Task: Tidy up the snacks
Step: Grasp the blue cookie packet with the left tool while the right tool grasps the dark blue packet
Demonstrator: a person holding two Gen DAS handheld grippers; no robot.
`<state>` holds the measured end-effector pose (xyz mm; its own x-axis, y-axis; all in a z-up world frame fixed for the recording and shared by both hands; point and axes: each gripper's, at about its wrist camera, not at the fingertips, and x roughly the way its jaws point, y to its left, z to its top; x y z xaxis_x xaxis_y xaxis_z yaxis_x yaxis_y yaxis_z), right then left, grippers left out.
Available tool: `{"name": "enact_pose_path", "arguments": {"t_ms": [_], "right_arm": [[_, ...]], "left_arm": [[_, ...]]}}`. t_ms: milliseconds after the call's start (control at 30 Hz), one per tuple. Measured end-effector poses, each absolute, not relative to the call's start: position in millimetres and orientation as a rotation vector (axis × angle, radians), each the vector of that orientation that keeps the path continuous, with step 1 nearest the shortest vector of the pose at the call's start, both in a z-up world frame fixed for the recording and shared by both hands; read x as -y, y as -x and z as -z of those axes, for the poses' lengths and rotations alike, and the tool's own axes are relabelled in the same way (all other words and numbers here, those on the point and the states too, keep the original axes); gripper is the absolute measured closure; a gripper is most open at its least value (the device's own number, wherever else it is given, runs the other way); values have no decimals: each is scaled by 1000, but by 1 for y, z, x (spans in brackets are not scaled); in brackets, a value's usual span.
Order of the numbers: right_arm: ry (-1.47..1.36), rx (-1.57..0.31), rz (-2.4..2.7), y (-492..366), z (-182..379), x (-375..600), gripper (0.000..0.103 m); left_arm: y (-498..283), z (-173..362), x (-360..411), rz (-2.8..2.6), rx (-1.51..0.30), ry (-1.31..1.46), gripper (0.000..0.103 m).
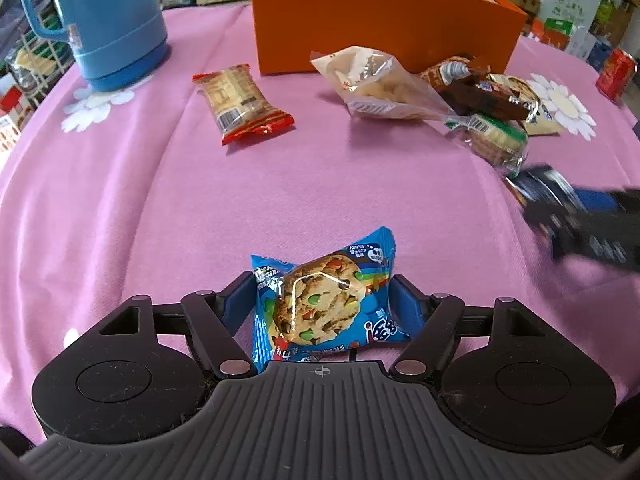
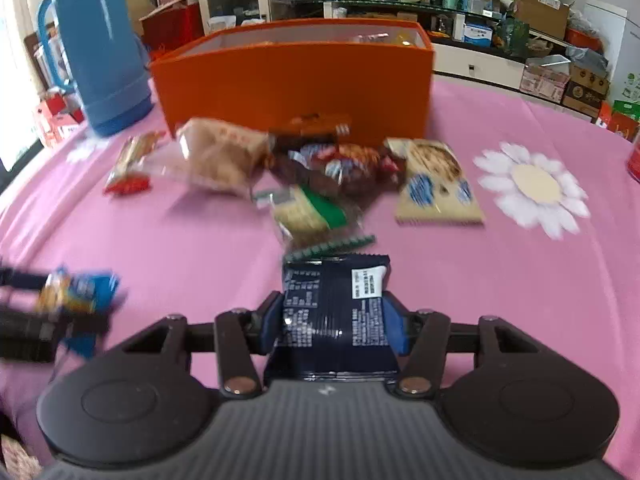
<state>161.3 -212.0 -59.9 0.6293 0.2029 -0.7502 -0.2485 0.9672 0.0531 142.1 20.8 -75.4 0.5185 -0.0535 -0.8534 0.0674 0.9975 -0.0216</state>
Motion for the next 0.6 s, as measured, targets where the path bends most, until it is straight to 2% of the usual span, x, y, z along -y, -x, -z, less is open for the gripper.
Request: {"name": "enact_pose_path", "arguments": {"t_ms": [200, 533, 600], "right_arm": [[73, -853, -234, -121, 61, 222, 44], [55, -863, -245, -124, 61, 219, 27], [54, -863, -245, -124, 61, 219, 26]], "left_arm": [[-141, 76, -17, 65, -1013, -28, 43], [-140, 76, -20, 67, -1019, -13, 44], [-140, 76, -20, 68, -1020, -13, 42]]}}
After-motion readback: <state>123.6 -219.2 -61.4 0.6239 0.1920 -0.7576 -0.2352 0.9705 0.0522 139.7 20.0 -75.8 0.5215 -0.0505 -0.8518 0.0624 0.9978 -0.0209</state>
